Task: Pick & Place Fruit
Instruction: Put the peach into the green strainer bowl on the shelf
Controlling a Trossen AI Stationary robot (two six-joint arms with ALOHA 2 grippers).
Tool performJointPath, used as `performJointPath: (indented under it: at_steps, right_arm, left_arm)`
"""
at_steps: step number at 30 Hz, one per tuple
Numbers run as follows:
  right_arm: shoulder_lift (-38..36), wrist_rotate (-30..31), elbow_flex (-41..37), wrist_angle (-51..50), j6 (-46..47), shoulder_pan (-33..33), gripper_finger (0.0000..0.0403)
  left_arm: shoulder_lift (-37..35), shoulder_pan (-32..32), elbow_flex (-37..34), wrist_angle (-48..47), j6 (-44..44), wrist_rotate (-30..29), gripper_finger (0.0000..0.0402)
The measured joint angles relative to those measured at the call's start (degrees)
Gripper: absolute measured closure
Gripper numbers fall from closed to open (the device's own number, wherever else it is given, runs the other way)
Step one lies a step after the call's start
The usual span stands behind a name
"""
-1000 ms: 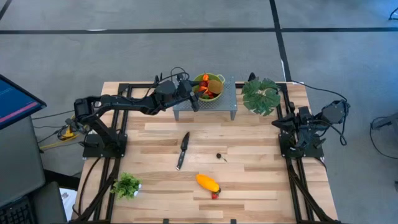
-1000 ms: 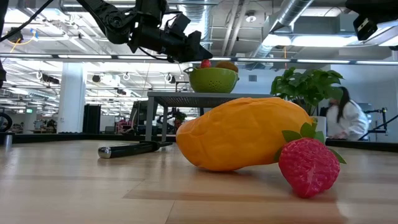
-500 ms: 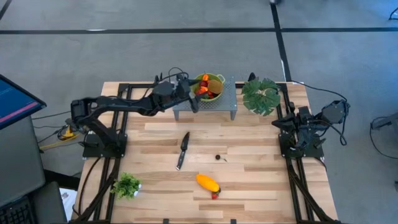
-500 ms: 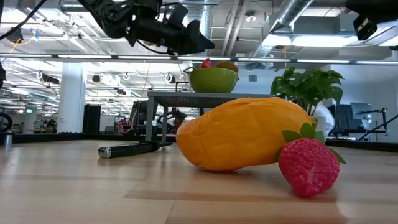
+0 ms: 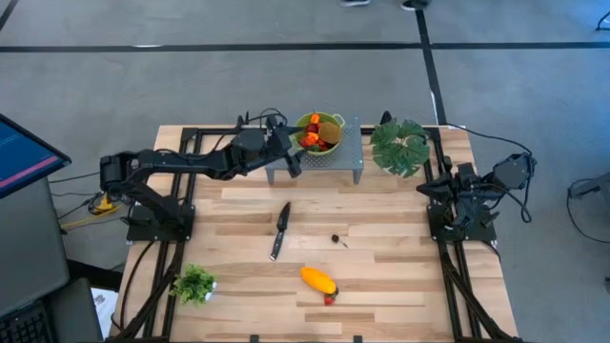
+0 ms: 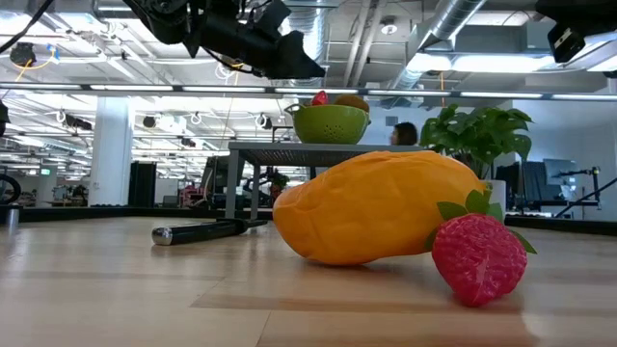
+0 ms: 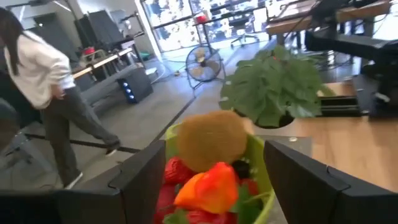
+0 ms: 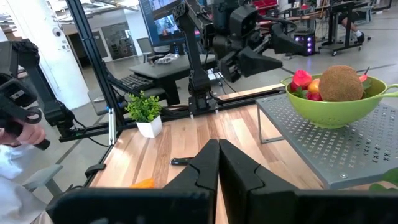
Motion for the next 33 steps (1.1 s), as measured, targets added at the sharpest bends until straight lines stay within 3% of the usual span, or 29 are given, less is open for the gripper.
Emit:
performJointPath:
  at_steps: [11,24,29,33]
  right_arm:
    - [0.00,0.00,0.00,0.00,-0.02,0.00,0.0397]
    - [0.00,0.00,0.00,0.00,-0.02,-0.02,0.0397]
    - [0.00,0.01,0.00,0.00,0.00,-0.02,0.0397]
    - [0.00,0.00,0.00,0.00,-0.02,0.00,0.0397]
  left_arm:
    - [0.00,0.69,0.00,-4.83,0.40,-1.30,0.0142]
    - [3.74,1.29,0.00,-2.83,3.29,-2.49,0.0143]
    - [4.39,1.92,0.00,-0.58,3.31,-4.57,0.0143]
    - [4.39,2.25,0.00,0.27,3.08,-10.19,0.0143]
